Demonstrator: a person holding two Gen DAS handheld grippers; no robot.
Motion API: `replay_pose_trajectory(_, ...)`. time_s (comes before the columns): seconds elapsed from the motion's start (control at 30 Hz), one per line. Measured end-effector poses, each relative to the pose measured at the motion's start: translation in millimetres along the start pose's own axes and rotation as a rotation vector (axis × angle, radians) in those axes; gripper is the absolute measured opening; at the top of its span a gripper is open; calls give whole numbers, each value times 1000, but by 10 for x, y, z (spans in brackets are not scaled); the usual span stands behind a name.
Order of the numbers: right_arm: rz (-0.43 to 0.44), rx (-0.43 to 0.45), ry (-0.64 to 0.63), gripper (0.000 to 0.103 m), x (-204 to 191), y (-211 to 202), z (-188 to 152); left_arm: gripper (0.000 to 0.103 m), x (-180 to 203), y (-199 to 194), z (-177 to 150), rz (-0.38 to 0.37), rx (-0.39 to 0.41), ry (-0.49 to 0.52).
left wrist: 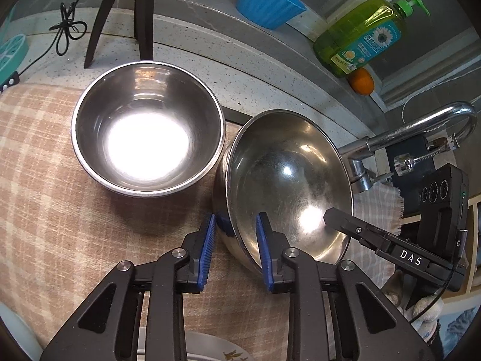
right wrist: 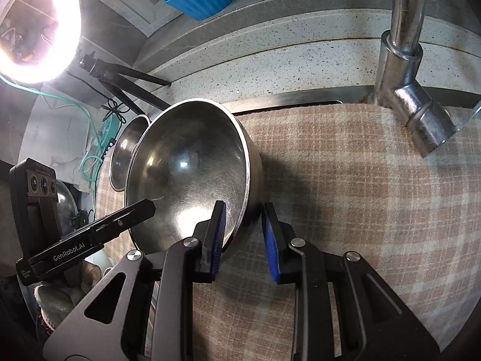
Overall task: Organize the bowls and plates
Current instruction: 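Close the right gripper on the large steel bowl rim, then lift the steel bowl and lower it beside the plate stack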
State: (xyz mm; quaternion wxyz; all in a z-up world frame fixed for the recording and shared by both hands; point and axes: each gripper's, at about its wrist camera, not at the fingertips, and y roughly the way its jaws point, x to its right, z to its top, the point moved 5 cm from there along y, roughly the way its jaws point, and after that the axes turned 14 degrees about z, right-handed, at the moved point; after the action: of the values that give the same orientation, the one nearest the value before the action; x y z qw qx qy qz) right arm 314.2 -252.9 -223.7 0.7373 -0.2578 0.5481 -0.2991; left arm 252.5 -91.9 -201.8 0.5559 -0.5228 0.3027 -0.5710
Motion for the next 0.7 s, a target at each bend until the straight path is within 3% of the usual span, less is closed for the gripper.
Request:
replay_pose_trajectory(0.33, -5, 0, -7, 26, -33, -195, -261, 24, 77, -155, -255, -21, -4, 41)
replay_pose_trajectory(0.7, -1, 52, 31, 26, 31, -609, -822, 24, 302, -330, -734, -65, -17, 115)
